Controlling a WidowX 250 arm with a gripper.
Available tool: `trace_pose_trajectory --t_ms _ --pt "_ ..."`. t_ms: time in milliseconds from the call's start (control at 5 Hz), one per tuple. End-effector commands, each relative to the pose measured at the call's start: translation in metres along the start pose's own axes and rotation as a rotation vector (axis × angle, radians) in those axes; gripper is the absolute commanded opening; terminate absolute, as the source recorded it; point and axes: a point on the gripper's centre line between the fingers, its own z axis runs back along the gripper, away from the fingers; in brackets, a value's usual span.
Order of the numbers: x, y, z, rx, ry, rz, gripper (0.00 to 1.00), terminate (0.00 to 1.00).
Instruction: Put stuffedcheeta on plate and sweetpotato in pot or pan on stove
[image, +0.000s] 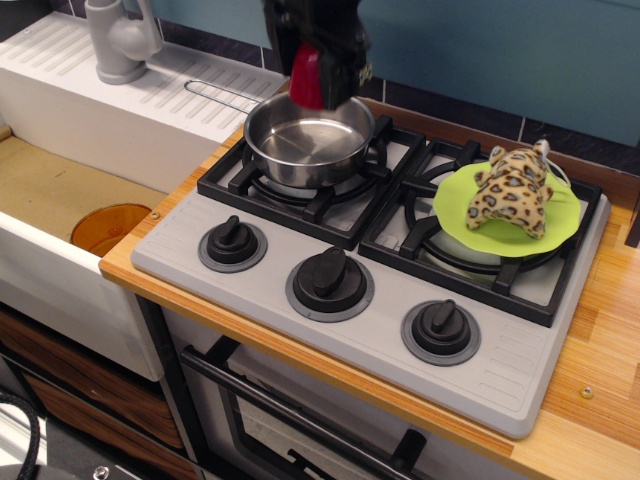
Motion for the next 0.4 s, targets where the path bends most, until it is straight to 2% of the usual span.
trace_pose_trajectory --t_ms 0,200 --pt "0.0109 -0.0099 0.0116 0.027 -0.06 -0.002 1.0 0.0" --pt "0.0129 -0.008 0.0136 0.032 -0.068 -0.013 1.0 0.0"
